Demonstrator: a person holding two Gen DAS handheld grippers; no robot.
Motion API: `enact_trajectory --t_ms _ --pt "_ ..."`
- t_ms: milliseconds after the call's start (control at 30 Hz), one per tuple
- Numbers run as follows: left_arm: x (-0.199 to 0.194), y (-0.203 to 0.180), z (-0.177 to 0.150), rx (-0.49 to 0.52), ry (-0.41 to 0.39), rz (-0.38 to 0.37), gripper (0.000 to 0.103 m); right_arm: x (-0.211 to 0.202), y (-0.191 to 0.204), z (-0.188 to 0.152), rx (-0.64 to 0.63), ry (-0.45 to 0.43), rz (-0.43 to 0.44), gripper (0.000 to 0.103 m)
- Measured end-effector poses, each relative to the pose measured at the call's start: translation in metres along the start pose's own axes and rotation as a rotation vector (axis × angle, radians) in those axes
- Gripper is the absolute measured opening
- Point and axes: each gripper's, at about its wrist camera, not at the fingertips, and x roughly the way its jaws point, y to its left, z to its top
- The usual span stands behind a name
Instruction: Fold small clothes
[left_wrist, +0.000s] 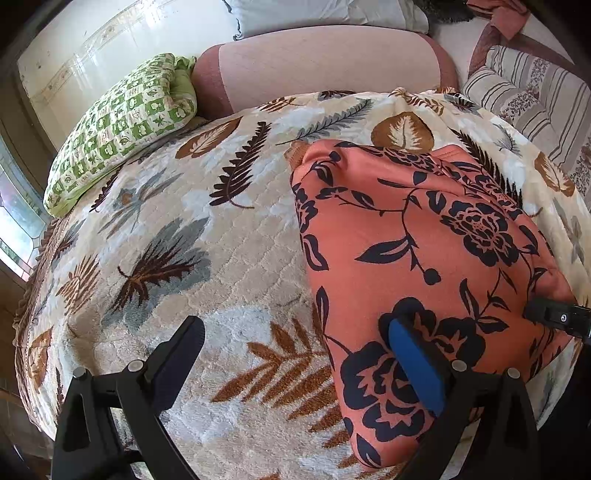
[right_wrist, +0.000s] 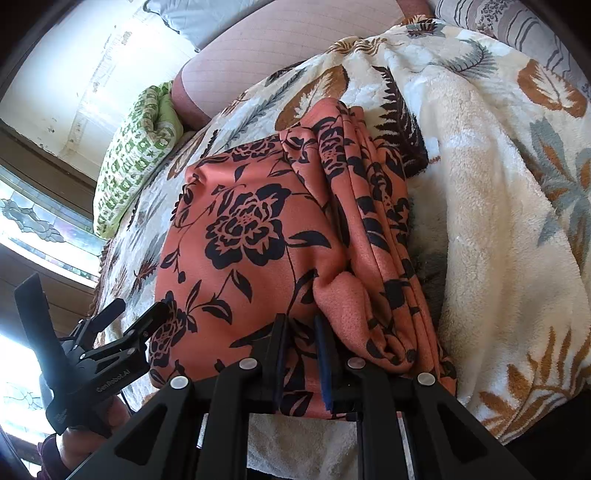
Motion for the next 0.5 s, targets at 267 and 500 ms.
enact_trajectory --t_ms 267,500 --pt "-0.002 0.001 0.001 -0.001 0.0 -0.005 0.1 -0.002 0.005 0.005 0.008 0.017 -0.015 0.018" --pt "-0.004 0.006 0.013 -0.017 -0.026 0.007 0.1 -0.014 0.021 0.029 -0.004 -0.028 0.004 0.02"
